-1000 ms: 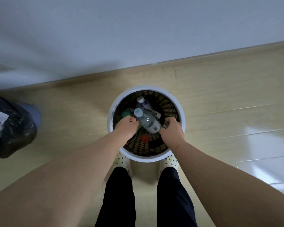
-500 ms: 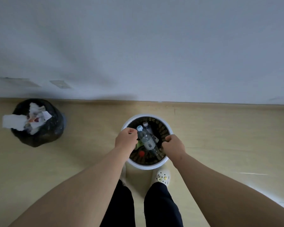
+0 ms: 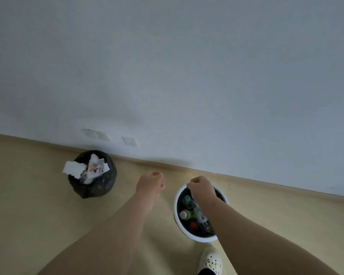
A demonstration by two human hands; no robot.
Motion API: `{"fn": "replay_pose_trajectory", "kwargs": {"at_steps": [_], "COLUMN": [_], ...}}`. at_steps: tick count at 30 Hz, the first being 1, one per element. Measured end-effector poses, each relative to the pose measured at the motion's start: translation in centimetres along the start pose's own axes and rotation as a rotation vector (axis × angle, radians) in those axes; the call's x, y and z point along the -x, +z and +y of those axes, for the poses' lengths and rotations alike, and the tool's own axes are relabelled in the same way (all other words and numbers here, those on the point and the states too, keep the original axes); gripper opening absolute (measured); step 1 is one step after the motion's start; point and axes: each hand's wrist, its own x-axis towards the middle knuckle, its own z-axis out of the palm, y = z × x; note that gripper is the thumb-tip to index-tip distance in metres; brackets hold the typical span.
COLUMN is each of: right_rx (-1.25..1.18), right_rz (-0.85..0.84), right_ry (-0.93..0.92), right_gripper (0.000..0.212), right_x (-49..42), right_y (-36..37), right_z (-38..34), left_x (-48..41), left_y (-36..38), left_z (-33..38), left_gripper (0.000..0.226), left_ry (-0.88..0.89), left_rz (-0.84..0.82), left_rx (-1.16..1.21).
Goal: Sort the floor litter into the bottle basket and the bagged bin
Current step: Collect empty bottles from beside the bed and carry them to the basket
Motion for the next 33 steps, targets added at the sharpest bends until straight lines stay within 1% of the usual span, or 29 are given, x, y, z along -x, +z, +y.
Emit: {"fn": "replay_pose_trajectory", "kwargs": {"at_steps": [2,4,7,8,11,16,21,24,27,33], "right_rx": [-0.060,-0.083,-0.121,-0.127,-0.140,-0.093,-0.058,-0.062,-0.071,-0.073], "right_rz": [0.016,0.023,-0.017,-0.025,-0.075,-0.183,-0.245,-0.289,-0.324,-0.373], "right_ry": [-0.049,-0.120,-0.232,-0.273,-0.387,-0.588,-0.767,-0.872,-0.965,-1.140], "right_gripper": [0.006,0.006,0.006,0.006,0.006,0.006,0.010,0.009,0.010,0.009], "right_x": [1.8,3.9,7.4,8.3,12.3,18.4,22.1,23.7,24.5,27.1], "right_y": [2.3,4.6,7.8,8.6,11.1,14.5,15.8,16.0,15.7,16.6], "right_z": [-2.5,-5.5,-11.6,-13.3,-19.2,-28.0,-35.6,-40.2,-44.8,-53.6], "left_x": [1.4,3.0,5.3,5.9,8.5,12.2,14.9,16.3,17.3,19.0], "left_y": [-4.0,-8.2,-15.6,-17.6,-24.4,-34.1,-40.9,-44.5,-47.7,-53.1], "left_z": [1.1,2.2,4.2,4.7,6.6,10.6,16.0,19.7,23.4,27.9], "left_gripper": [0.013,0.019,0.019,0.017,0.008,0.012,0.010,0.010,0.014,0.015], "left_ry": [0.047,0.091,0.160,0.182,0.274,0.418,0.540,0.602,0.664,0.731], "left_rz": [0.019,0.027,0.069,0.095,0.242,0.412,0.559,0.638,0.717,0.853], "left_rx": [0.038,0.085,0.175,0.171,0.152,0.159,0.148,0.146,0.150,0.158]}}
